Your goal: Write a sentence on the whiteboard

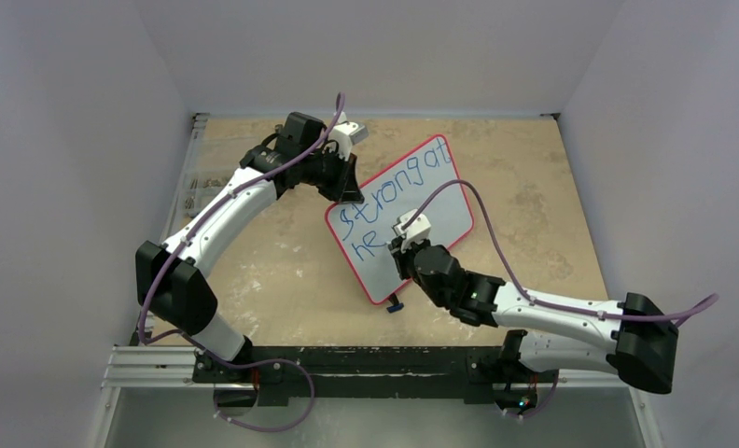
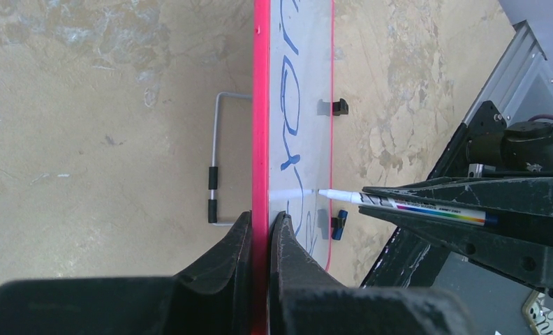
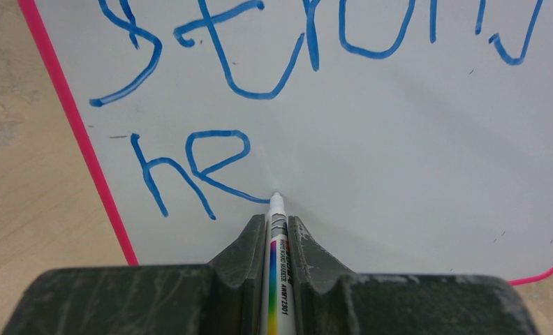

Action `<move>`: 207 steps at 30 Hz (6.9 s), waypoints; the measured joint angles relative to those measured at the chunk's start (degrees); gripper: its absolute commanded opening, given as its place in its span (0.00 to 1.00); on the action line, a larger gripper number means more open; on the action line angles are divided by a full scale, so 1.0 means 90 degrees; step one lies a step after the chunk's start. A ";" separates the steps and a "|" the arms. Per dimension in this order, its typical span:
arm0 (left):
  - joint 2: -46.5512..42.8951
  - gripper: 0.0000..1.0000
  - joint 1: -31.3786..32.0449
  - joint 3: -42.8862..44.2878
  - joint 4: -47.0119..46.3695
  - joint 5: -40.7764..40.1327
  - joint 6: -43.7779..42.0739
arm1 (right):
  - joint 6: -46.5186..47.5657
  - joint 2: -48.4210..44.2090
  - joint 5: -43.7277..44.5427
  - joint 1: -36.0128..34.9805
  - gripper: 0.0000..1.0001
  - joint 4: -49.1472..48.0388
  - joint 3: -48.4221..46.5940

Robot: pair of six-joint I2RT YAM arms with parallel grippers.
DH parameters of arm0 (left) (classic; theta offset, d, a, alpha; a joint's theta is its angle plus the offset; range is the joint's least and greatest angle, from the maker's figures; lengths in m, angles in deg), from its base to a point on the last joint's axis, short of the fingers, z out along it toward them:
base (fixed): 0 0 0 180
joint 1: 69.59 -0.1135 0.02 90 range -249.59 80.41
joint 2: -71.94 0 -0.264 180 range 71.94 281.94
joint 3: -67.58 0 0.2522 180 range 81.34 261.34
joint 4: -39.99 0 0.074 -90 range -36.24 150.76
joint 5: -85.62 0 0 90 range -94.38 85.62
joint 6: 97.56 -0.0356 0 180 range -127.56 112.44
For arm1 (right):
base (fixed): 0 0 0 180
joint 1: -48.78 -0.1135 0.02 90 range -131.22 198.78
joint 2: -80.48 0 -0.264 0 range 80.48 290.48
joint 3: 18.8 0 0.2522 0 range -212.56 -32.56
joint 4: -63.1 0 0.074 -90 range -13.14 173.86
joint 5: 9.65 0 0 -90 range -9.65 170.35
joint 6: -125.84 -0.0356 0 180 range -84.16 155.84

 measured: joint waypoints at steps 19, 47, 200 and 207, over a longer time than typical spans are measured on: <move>-0.0005 0.00 0.0017 0.0000 0.0010 0.0002 0.0027 | -0.0068 -0.0517 -0.0578 0.1010 0.00 -0.0498 -0.0080; -0.0015 0.00 0.0022 0.0000 0.0022 -0.0005 0.0027 | -0.0304 -0.0243 -0.1535 0.1251 0.00 -0.1404 0.0406; -0.0075 0.00 0.0070 0.0000 0.0049 -0.0012 0.0029 | -0.0177 -0.0648 -0.1241 0.1542 0.00 -0.0724 0.0359; -0.0075 0.00 0.0073 0.0000 0.0049 -0.0012 0.0029 | -0.0180 -0.0602 -0.1341 0.1542 0.00 -0.0797 0.0359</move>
